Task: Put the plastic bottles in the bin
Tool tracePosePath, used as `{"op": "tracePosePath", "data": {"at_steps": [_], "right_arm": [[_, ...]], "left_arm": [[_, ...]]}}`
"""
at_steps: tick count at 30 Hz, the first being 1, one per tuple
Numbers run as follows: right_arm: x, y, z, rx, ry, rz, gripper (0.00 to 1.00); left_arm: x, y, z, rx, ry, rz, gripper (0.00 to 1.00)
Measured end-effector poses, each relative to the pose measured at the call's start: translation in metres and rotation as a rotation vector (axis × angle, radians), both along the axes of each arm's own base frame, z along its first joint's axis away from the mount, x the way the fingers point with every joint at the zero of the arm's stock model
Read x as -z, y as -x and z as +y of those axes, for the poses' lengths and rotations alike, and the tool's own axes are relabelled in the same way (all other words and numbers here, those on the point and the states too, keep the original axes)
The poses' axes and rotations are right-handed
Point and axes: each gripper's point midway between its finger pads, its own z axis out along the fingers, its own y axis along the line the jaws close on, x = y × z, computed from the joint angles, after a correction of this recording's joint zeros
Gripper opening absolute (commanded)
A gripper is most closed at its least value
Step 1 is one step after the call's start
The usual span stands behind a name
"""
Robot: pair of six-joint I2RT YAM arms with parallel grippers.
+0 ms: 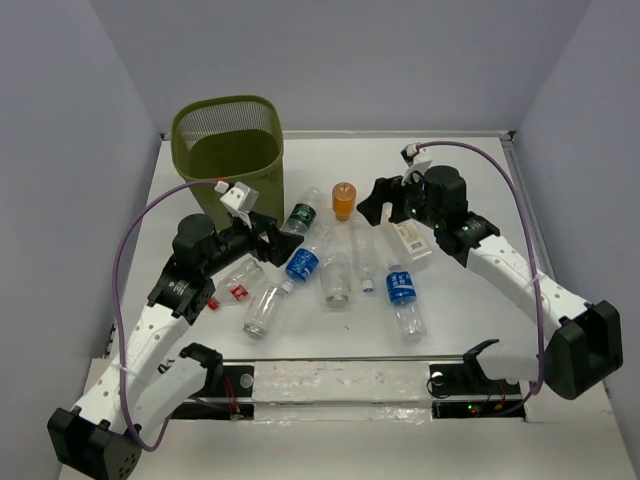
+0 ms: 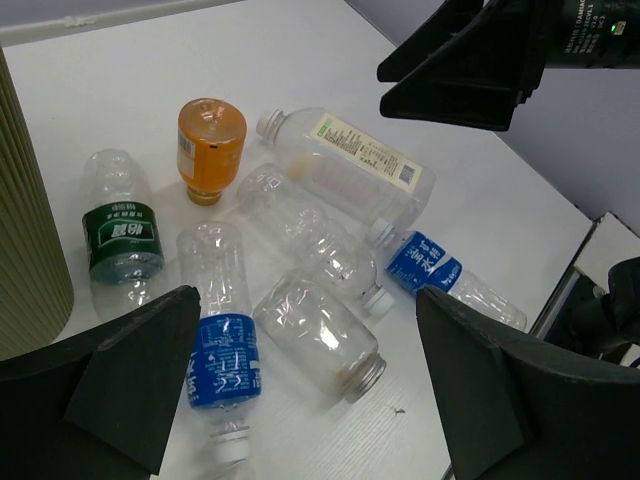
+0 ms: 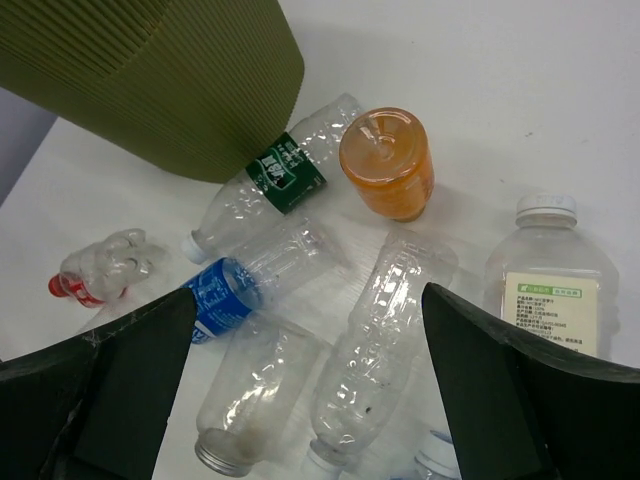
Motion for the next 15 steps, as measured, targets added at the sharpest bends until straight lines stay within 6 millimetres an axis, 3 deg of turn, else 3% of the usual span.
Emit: {"op": "tracePosePath", "data": {"at_steps": [15], "right_arm": [[0.044, -0.052, 0.017, 0.068, 0.166, 0.048, 1.00]], "left_arm": [[0.000, -0.009, 0.011, -0.095, 0.001, 0.017, 0.99]]}}
